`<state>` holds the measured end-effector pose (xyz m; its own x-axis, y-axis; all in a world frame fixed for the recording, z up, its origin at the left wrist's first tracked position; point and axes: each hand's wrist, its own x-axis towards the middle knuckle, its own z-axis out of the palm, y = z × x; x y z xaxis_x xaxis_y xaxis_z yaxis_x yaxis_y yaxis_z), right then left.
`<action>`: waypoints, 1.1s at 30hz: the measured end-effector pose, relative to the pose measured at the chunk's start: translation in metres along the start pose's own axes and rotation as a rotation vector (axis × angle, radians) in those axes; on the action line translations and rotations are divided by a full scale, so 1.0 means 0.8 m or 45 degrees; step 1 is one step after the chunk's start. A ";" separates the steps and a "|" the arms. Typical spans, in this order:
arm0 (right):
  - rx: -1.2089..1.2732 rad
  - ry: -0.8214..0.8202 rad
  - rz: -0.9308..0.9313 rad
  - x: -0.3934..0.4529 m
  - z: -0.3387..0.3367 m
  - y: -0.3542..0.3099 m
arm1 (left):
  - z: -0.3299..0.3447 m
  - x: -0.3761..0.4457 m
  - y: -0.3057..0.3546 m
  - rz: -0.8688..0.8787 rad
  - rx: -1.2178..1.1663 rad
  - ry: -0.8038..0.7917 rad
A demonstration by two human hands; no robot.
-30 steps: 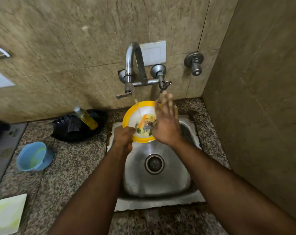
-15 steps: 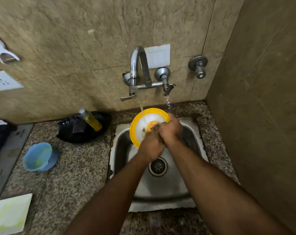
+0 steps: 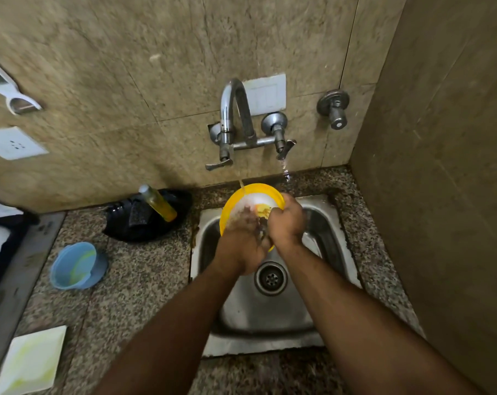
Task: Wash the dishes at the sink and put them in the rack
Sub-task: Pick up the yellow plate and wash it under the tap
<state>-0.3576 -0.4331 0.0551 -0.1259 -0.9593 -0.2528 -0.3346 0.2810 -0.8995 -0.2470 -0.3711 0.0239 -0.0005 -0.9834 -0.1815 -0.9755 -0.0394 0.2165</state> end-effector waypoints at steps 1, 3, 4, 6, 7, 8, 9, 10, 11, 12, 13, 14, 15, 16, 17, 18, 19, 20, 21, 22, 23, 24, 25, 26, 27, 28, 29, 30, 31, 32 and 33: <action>-0.014 0.000 -0.010 0.001 0.002 0.001 | 0.007 -0.005 0.007 -0.093 -0.016 -0.006; -0.017 -0.003 -0.012 -0.001 0.004 0.001 | 0.015 -0.011 0.017 -0.208 -0.009 0.010; -0.018 0.005 -0.018 -0.003 0.005 0.000 | 0.015 -0.012 0.020 -0.205 -0.023 0.031; -0.010 0.022 -0.017 -0.002 0.003 -0.004 | 0.007 -0.017 0.027 -0.091 -0.094 0.089; 0.006 0.022 -0.004 0.002 0.002 -0.006 | 0.005 -0.019 0.028 -0.013 -0.146 0.133; 0.026 0.020 0.028 0.006 0.000 -0.010 | 0.000 -0.022 0.028 0.060 -0.238 0.163; 0.059 0.013 0.037 0.012 -0.001 -0.013 | -0.003 -0.024 0.026 0.120 -0.380 0.172; 0.091 -0.014 0.042 0.016 -0.003 -0.018 | -0.007 -0.025 0.021 0.181 -0.519 0.165; 0.122 -0.042 0.033 0.022 0.000 -0.020 | -0.010 -0.023 0.014 0.240 -0.582 0.161; 0.133 -0.075 0.031 0.026 0.003 -0.022 | -0.015 -0.019 0.006 0.296 -0.559 0.144; 0.136 -0.108 0.029 0.032 0.011 -0.018 | -0.020 -0.013 0.000 0.341 -0.460 0.095; 0.144 -0.124 0.020 0.037 0.020 -0.010 | -0.027 -0.005 -0.006 0.370 -0.313 0.009; 0.170 -0.144 0.020 0.042 0.031 0.001 | -0.037 0.003 -0.010 0.382 -0.145 -0.096; 0.205 -0.145 0.038 0.040 0.035 0.002 | -0.046 0.012 -0.013 0.388 0.012 -0.189; 0.250 -0.139 0.058 0.033 0.035 -0.001 | -0.055 0.019 -0.012 0.368 0.143 -0.261; 0.281 -0.129 0.077 0.029 0.034 -0.003 | -0.060 0.022 -0.012 0.322 0.249 -0.294; 0.303 -0.125 0.088 0.026 0.035 -0.002 | -0.062 0.025 -0.013 0.251 0.313 -0.310; 0.276 -0.119 0.087 0.024 0.035 -0.002 | -0.060 0.028 -0.016 0.159 0.340 -0.306; 0.229 -0.110 0.073 0.027 0.039 0.003 | -0.057 0.031 -0.017 0.039 0.323 -0.324; 0.185 -0.104 0.058 0.027 0.041 0.006 | -0.047 0.033 -0.019 -0.076 0.269 -0.335; 0.139 -0.100 0.034 0.031 0.044 0.011 | -0.039 0.032 -0.016 -0.146 0.187 -0.327; 0.105 -0.095 0.018 0.030 0.042 0.009 | -0.036 0.026 -0.007 -0.165 0.091 -0.305; 0.068 -0.095 -0.002 0.024 0.035 0.001 | -0.028 0.023 -0.002 -0.153 -0.049 -0.290; 0.010 -0.090 -0.027 0.016 0.022 -0.009 | -0.023 0.017 0.003 -0.102 -0.241 -0.267; -0.066 -0.080 -0.064 0.010 0.012 -0.015 | -0.020 0.007 0.008 -0.087 -0.481 -0.238; -0.141 -0.065 -0.107 0.006 0.003 -0.019 | -0.016 -0.001 0.012 -0.106 -0.770 -0.206; -0.205 -0.046 -0.165 0.006 -0.003 -0.019 | -0.015 -0.007 0.014 -0.132 -1.138 -0.183; -0.260 -0.044 -0.219 0.004 -0.007 -0.020 | -0.018 -0.011 0.014 -0.196 -1.529 -0.169; -0.314 -0.058 -0.285 0.003 -0.008 -0.020 | -0.027 -0.011 0.016 -0.265 -1.941 -0.170; -0.367 -0.081 -0.363 -0.001 -0.008 -0.021 | -0.036 -0.008 0.016 -0.337 -2.200 -0.149; -0.414 -0.107 -0.458 -0.006 -0.006 -0.021 | -0.048 -0.004 0.015 -0.431 -2.365 -0.069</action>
<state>-0.3558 -0.4331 0.0733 0.1223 -0.9924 0.0133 -0.6187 -0.0867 -0.7808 -0.2506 -0.3752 0.0642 0.0722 -0.8899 -0.4504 0.5078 -0.3558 0.7845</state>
